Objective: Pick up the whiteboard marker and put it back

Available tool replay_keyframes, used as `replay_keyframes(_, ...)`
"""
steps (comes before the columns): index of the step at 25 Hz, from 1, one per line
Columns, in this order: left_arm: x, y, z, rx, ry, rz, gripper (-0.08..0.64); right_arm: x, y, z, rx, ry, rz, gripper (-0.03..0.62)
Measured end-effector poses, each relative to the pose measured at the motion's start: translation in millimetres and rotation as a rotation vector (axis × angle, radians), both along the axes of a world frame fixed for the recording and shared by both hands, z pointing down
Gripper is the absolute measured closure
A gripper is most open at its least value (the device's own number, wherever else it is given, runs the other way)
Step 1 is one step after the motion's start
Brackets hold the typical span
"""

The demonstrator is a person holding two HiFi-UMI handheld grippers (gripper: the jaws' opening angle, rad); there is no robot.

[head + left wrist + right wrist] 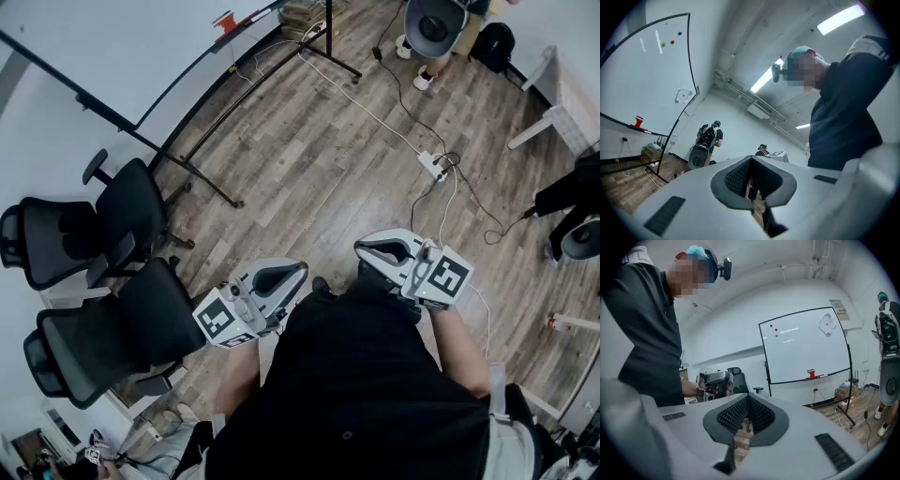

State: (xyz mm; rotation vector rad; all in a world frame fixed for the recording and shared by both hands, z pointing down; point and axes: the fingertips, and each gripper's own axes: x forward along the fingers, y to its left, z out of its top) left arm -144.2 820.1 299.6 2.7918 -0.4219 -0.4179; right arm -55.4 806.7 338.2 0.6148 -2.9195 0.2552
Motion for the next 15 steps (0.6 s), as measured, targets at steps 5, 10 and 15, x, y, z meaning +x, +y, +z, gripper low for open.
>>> replay_keyframes(5,-30.6,-14.4,15.1,-0.016,-0.016,-0.081,0.548,-10.3,7.4,41.8,-0.021,0.188,0.007,0.574)
replay_keyframes(10,-36.4,-15.5,31.4,-0.052,0.008,-0.027,0.549,-22.1,6.8,41.6,-0.045,0.158,0.034,0.573)
replay_keyframes(15,-21.6,-17.1,35.1,-0.076,0.029,0.080,0.549,-11.8,-11.4,35.9,-0.063,0.122,0.144,0.572)
